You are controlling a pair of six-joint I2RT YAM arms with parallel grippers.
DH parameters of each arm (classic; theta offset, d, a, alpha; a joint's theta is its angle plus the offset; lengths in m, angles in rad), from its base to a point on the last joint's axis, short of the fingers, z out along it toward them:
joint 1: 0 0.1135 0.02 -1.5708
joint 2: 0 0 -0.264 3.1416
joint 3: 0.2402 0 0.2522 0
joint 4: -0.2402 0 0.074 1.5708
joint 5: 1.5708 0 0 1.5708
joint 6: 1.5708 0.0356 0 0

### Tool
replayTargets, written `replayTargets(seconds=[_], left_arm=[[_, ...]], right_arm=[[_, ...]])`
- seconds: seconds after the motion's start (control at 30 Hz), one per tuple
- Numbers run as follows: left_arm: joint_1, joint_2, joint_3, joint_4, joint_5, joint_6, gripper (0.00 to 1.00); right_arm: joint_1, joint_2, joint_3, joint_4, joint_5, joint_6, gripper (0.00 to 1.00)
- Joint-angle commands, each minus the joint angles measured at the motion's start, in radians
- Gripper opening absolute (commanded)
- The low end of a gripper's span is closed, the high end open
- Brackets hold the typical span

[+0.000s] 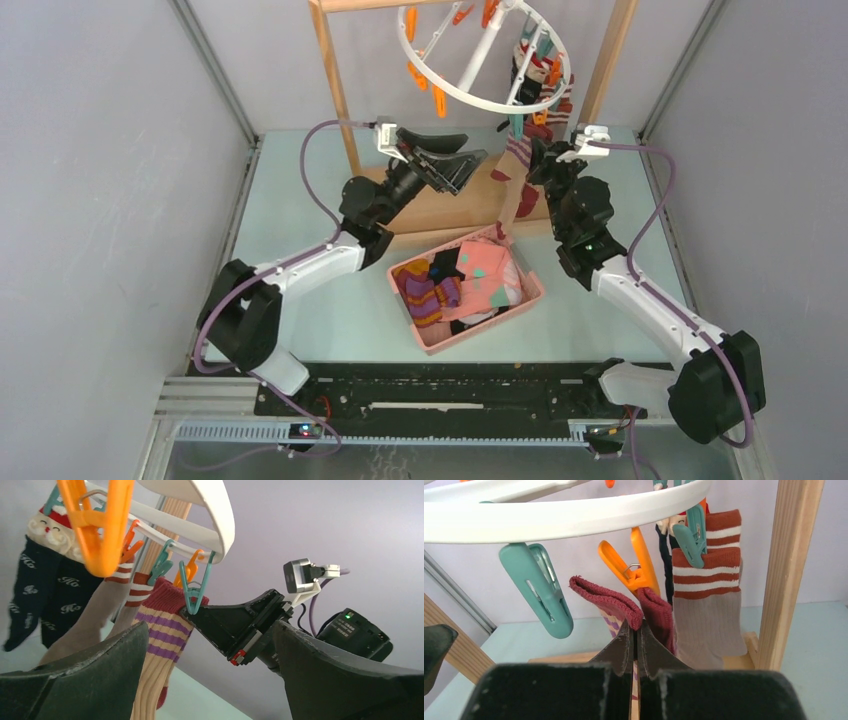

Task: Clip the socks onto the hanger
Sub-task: Open the clamp at the hanger.

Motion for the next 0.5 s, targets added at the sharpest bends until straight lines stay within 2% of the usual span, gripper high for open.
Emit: replayTargets(seconds=[0.0, 0.27, 0.47], left_arm=[[-0.023, -0.032, 0.053, -0.044, -0.077, 0.09, 0.99], [-0.024, 0.024, 0.178, -0.164, -0.073, 0.082, 0.96], [-0.024, 0.068, 0.244, -0.171, 0.029, 0.089, 0.93]], right_arm=[[-0.017, -0.03, -0.008, 0.01, -0.02, 0.032, 0.0], [-0.028, -0.028, -0.008, 0.01, -0.034, 0.047, 0.0], [-0.03, -0.025, -0.008, 0.014, -0.045, 0.059, 0.0]])
